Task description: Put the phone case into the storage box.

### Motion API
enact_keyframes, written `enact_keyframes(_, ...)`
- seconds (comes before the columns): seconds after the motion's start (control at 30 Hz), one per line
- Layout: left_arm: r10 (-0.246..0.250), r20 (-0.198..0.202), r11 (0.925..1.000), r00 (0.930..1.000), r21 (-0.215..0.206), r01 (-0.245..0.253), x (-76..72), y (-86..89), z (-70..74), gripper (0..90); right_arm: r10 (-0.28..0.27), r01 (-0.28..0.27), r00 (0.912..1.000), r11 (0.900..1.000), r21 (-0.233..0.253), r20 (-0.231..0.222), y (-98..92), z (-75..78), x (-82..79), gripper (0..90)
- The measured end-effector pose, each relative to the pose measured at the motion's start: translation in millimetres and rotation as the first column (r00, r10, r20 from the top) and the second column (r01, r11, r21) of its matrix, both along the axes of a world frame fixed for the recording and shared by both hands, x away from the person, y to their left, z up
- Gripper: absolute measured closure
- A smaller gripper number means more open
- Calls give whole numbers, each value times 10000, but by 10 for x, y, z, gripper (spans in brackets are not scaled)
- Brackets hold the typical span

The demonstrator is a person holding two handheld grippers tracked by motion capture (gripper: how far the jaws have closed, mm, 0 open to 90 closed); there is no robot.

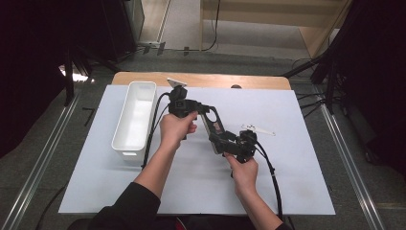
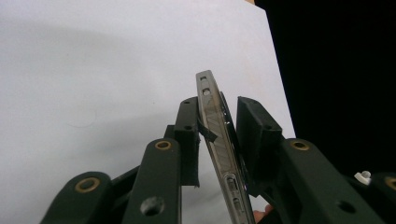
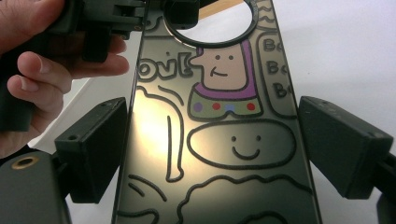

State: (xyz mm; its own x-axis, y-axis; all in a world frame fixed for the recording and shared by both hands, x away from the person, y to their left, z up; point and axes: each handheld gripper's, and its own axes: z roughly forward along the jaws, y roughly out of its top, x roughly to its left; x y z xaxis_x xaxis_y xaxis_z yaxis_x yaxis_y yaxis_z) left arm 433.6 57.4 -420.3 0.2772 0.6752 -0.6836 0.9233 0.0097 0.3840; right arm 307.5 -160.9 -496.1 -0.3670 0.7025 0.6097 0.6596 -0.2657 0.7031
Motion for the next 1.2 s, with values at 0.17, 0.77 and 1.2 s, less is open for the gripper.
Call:
enact_keyframes(0.17, 7, -64, 9997, 10000, -227, -9, -1, 5, -7, 724, -26, 26, 10000, 10000, -36, -3, 12, -6, -5, 109)
enact_keyframes(0.77, -75, -146, 9965, 9999, -834, 62, 1, 13, -16, 771, 59, -59, 10000, 9999, -112, 13, 33, -36, 7, 108)
enact_keyframes(1.2, -257, 39, 9931, 9997, -1143, 259, -8, 4, -2, 793, 115, -115, 9999, 9999, -118, -9, 52, -48, 14, 107)
